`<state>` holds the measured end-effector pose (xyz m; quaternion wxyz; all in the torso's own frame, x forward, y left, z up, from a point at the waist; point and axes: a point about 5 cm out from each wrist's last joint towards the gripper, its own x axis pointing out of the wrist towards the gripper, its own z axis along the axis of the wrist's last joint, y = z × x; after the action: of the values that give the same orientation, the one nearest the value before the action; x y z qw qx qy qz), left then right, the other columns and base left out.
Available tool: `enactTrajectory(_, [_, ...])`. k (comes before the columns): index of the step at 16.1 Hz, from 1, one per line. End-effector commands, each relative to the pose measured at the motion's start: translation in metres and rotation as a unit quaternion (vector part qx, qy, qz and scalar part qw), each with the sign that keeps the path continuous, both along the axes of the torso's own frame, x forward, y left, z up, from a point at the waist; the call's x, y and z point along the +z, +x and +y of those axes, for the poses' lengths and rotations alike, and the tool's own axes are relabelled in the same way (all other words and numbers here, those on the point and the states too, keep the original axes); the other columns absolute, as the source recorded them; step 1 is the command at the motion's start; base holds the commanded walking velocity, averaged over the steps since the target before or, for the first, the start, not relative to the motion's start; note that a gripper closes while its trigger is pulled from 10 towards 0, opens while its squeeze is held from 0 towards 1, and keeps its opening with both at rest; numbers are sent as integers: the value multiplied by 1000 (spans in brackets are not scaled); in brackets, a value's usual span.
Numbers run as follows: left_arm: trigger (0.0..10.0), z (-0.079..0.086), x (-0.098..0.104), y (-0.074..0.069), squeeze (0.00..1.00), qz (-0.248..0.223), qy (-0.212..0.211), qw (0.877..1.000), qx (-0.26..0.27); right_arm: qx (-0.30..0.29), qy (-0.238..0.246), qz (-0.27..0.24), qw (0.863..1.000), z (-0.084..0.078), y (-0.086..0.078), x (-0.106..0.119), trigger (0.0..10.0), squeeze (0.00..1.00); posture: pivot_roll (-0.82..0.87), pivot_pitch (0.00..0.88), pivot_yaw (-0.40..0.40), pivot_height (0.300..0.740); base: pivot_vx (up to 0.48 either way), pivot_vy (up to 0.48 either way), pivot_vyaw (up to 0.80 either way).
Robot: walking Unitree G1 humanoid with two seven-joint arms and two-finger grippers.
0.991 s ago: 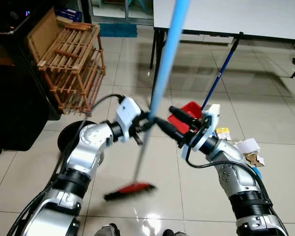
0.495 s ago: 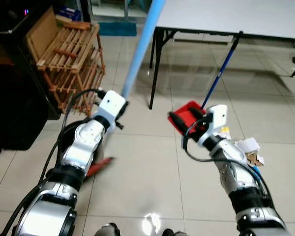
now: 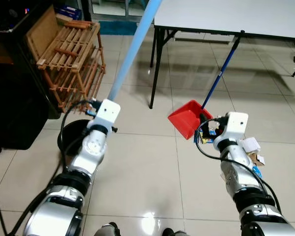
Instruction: Sweep floor
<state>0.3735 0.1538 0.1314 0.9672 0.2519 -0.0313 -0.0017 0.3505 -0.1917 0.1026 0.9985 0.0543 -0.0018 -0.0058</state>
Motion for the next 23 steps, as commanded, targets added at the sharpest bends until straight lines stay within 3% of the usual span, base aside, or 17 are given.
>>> enactTrajectory(1, [10000, -6, 6, 1, 0, -28, 4, 1000, 3, -9, -2, 6, 1000, -2, -3, -6, 10000, 0, 50, 195, -47, 740, 0, 0, 0])
enactTrajectory(3, [10000, -17, -1, 0, 0, -21, 3, 1000, 3, -17, -2, 8, 1000, 2, -3, -9, 10000, 0, 44, 190, -47, 740, 0, 0, 0])
enactTrajectory(5, [10000, -35, -17, -5, 0, 13, -51, 998, -20, -27, -2, 22, 999, 8, -5, -18, 10000, 0, 39, 175, -44, 740, 0, 0, 0])
enactTrajectory(10, [10000, -44, -32, -14, 0, 23, -50, 998, -35, -20, -2, 34, 999, 13, -11, -29, 10000, 0, 27, 154, -42, 740, 0, 0, 0])
enactTrajectory(17, [10000, -38, -20, -8, 0, -2, -65, 998, -22, -4, 5, 20, 1000, 18, -8, -25, 10000, 0, 33, 126, -51, 740, 0, 0, 0])
enactTrajectory(23, [10000, -32, 15, 1, 0, -81, -133, 987, -39, -2, 20, -50, 999, 16, 4, 4, 10000, 0, 46, 149, -47, 740, 0, 0, 0])
